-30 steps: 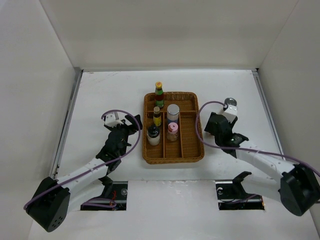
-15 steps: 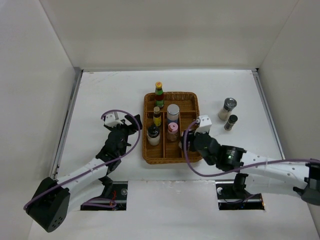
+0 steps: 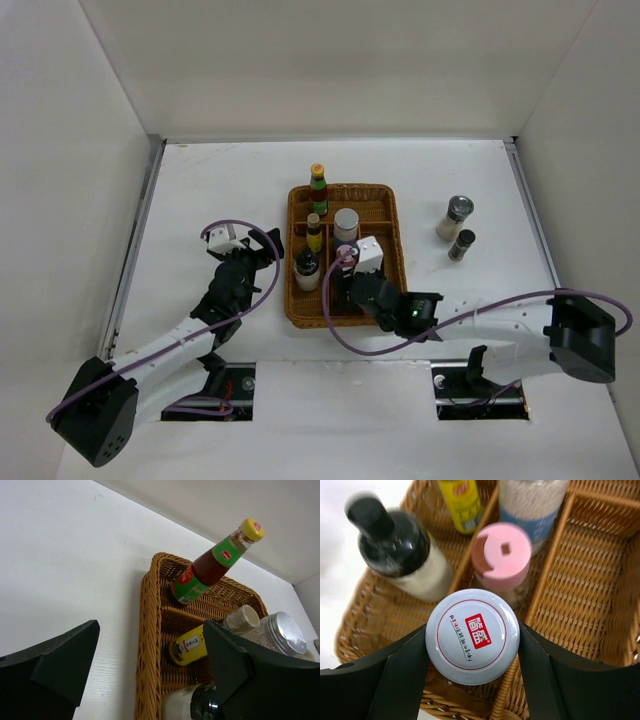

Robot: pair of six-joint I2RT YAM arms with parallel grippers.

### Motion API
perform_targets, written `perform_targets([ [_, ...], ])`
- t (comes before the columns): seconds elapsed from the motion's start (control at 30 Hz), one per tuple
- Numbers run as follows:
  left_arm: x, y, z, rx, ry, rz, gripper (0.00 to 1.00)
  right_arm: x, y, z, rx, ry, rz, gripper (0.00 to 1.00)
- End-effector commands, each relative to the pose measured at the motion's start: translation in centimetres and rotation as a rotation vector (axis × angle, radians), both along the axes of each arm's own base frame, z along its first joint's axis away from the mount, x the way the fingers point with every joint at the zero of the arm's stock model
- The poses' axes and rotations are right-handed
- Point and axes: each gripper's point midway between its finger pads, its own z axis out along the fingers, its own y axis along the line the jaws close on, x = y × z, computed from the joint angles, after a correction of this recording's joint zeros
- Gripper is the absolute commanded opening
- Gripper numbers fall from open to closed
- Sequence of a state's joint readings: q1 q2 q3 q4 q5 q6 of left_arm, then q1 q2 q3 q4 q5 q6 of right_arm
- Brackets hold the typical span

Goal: Organize the condiment bottles

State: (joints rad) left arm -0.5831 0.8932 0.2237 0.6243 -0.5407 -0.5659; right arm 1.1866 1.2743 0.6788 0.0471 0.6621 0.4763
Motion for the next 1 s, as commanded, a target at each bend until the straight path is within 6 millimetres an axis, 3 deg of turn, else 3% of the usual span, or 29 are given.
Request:
perform_targets([
  [0.0, 0.2, 0.0, 0.9, -0.031, -0.032, 0.000, 0.84, 0.4, 3.0, 4.3, 0.154, -0.082, 0.014, 0.46],
  [0.13, 0.2, -0.1, 0.7, -0.028, -0.028, 0.000, 0.84, 0.3, 3.1, 2.6, 0.142, -0.057, 0.012, 0.50],
  [0.3, 0.2, 0.1, 0.8, -0.030, -0.031, 0.002, 0.84, 0.1, 3.1, 1.5, 0.129, -0.047, 0.016, 0.72],
  [0.47, 0.2, -0.1, 0.7, -0.028, -0.028, -0.001, 0.84, -0.2, 2.2, 4.3, 0.164, -0.081, 0.027, 0.86],
  [0.57, 0.1, -0.2, 0.9, -0.033, -0.035, -0.006, 0.84, -0.5, 0.2, 6.8, 0.187, -0.129, 0.020, 0.88],
  [0.63, 0.1, -0.1, 0.9, -0.032, -0.033, -0.003, 0.84, 0.1, -2.2, 8.6, 0.257, -0.165, -0.044, 0.83],
  [0.7, 0.1, -0.1, 0.9, -0.034, -0.035, -0.004, 0.84, 3.1, -6.3, 10.5, 0.316, -0.212, -0.196, 0.72],
  [0.77, 0.1, -0.3, 1.0, -0.036, -0.037, -0.007, 0.85, 6.7, -11.1, 12.1, 0.352, -0.255, -0.383, 0.38],
  [0.8, 0.1, -0.3, 0.9, -0.034, -0.035, -0.009, 0.85, 8.4, -13.4, 12.4, 0.344, -0.269, -0.469, 0.30],
  [0.83, 0.1, -0.3, 0.8, -0.033, -0.032, -0.010, 0.85, 10.0, -15.7, 12.6, 0.318, -0.279, -0.554, 0.27],
  [0.9, -0.1, -0.4, 0.8, -0.033, -0.033, -0.013, 0.85, 12.6, -19.3, 12.4, 0.243, -0.281, -0.675, 0.32],
  [0.97, -0.2, -0.5, 0.9, -0.038, -0.039, -0.018, 0.85, 14.8, -23.0, 11.9, 0.138, -0.260, -0.784, 0.51],
])
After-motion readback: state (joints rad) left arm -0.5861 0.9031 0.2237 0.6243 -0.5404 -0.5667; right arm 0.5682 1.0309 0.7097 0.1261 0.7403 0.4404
